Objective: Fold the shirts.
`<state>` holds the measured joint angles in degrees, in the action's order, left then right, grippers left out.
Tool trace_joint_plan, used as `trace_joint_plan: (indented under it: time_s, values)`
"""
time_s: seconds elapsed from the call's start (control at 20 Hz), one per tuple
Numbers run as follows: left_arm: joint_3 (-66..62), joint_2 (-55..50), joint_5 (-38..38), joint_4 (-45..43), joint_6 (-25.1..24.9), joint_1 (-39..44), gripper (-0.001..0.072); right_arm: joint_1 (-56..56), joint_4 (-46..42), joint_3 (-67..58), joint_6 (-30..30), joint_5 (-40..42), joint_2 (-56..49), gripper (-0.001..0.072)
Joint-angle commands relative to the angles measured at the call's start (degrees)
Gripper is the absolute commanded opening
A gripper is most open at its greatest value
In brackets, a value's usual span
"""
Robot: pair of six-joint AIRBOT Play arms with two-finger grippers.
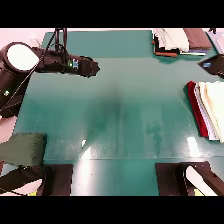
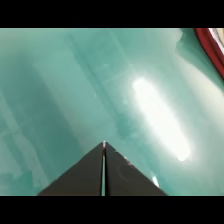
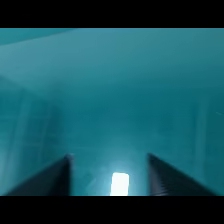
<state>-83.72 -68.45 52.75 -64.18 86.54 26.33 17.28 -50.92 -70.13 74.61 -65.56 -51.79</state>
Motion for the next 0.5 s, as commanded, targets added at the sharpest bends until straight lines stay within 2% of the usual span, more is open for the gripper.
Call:
trace_joint_plan:
  time_s: [0.0,0.05,0.2,0.45]
  values:
    - [-0.02,0.00,-1.38,0.00,0.00,0.00,0.0024,-14.08,0.39,-0.13,-0.11,6.12,0.07,0.0168]
    - [-0.02,0.00,-1.40,0.00,0.00,0.00,0.0024,-16.46,-0.74,-0.13,-0.09,6.38,0.07,0.0011]
    - [-0.02,0.00,-1.38,0.04,0.00,0.00,0.0024,-20.92,-3.32,-0.13,-0.09,6.49,0.07,0.0013]
    - [-0.02,0.00,-1.38,0.04,0.00,0.00,0.0024,-21.49,-3.13,-0.13,-0.07,6.49,0.07,0.0013]
